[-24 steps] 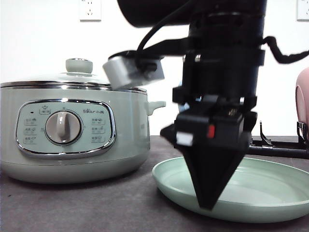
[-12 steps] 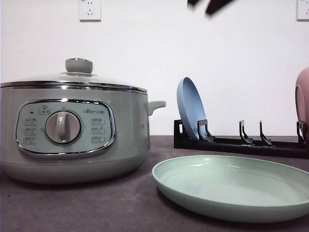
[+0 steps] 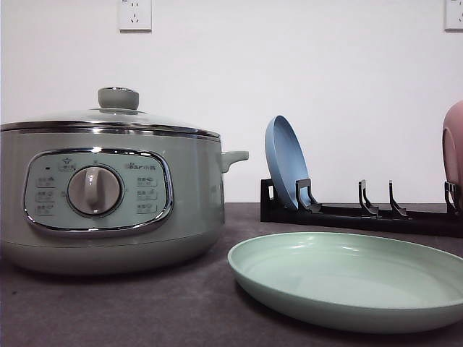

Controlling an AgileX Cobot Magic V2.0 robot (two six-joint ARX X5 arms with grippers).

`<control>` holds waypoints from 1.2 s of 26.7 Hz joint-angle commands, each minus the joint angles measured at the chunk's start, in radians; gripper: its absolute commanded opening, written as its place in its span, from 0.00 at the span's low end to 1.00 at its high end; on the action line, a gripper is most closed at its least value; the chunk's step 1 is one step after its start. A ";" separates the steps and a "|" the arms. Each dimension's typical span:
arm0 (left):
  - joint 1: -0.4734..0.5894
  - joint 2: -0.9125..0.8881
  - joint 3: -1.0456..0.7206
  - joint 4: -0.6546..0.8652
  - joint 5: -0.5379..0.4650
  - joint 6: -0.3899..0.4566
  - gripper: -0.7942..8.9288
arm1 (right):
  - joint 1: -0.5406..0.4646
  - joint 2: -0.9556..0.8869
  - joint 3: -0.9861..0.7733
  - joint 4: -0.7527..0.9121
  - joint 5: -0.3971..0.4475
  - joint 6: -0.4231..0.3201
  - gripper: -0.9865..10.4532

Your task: The right arm pick the green plate and place it on desk, then the left arm uncap open the steamer lid, the right arm pick the potato and place it on the plate, then the right arm cap close the steamer lid

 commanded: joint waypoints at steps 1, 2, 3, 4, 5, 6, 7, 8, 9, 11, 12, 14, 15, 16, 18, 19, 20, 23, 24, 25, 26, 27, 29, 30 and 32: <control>-0.003 0.006 0.023 0.005 0.005 -0.003 0.56 | 0.006 0.010 0.020 0.005 -0.003 0.008 0.28; -0.003 0.006 0.023 0.005 0.005 -0.003 0.56 | 0.006 0.010 0.020 0.005 -0.003 0.006 0.28; -0.003 0.006 0.023 0.004 0.005 -0.006 0.56 | 0.006 0.010 0.020 0.005 -0.003 0.005 0.28; -0.003 0.006 0.023 0.005 0.005 -0.014 0.56 | 0.006 0.010 0.020 0.005 -0.003 0.005 0.28; -0.003 0.006 0.023 0.005 0.005 -0.024 0.56 | 0.006 0.010 0.020 0.005 -0.003 0.005 0.28; -0.003 0.006 0.023 0.005 0.005 -0.030 0.56 | 0.006 0.010 0.020 0.005 -0.003 0.005 0.28; -0.003 0.009 0.023 0.005 0.002 -0.030 0.56 | 0.006 0.010 0.020 0.005 -0.003 0.005 0.28; -0.003 0.013 0.024 0.006 -0.005 -0.033 0.56 | 0.006 0.010 0.020 0.005 -0.003 0.005 0.28; -0.003 0.021 0.027 0.006 -0.013 -0.037 0.57 | 0.006 0.010 0.020 0.006 -0.003 0.005 0.28; -0.004 0.047 0.045 0.001 -0.013 -0.050 0.57 | 0.006 0.010 0.020 0.005 -0.003 0.005 0.28; -0.005 0.070 0.065 -0.006 -0.013 -0.055 0.57 | 0.006 0.010 0.020 0.005 -0.003 0.005 0.28; -0.011 0.120 0.114 -0.026 -0.016 -0.053 0.56 | 0.006 0.010 0.020 0.005 -0.003 0.005 0.28; -0.016 0.157 0.154 -0.039 -0.024 -0.051 0.56 | 0.006 0.010 0.020 0.005 -0.003 0.005 0.28; -0.023 0.187 0.187 -0.051 -0.037 -0.049 0.56 | 0.006 0.010 0.020 0.003 -0.003 0.005 0.28; -0.040 0.258 0.268 -0.084 -0.074 -0.037 0.56 | 0.006 0.010 0.020 -0.001 -0.003 0.005 0.28; -0.051 0.299 0.313 -0.105 -0.093 -0.027 0.56 | 0.006 0.010 0.020 -0.005 -0.003 0.003 0.28; -0.061 0.336 0.352 -0.126 -0.111 -0.022 0.56 | 0.006 0.010 0.020 -0.008 -0.003 -0.002 0.28; -0.100 0.458 0.474 -0.197 -0.173 -0.005 0.56 | 0.006 0.010 0.020 -0.026 -0.002 -0.016 0.28; -0.115 0.503 0.516 -0.222 -0.199 0.005 0.56 | 0.006 0.010 0.020 -0.029 -0.002 -0.019 0.28; -0.129 0.545 0.554 -0.245 -0.225 0.012 0.56 | 0.006 0.010 0.020 -0.034 -0.002 -0.023 0.28; -0.149 0.599 0.600 -0.270 -0.253 0.019 0.56 | 0.006 0.010 0.020 -0.038 -0.002 -0.027 0.28; -0.173 0.660 0.646 -0.292 -0.278 0.027 0.56 | 0.006 0.010 0.020 -0.042 -0.002 -0.032 0.28; -0.210 0.762 0.712 -0.322 -0.328 0.035 0.56 | 0.006 0.010 0.020 -0.046 -0.002 -0.036 0.28; -0.225 0.806 0.736 -0.330 -0.350 0.040 0.56 | 0.006 0.010 0.020 -0.047 -0.002 -0.036 0.28; -0.252 0.881 0.765 -0.340 -0.386 0.053 0.56 | 0.006 0.010 0.020 -0.047 -0.002 -0.036 0.28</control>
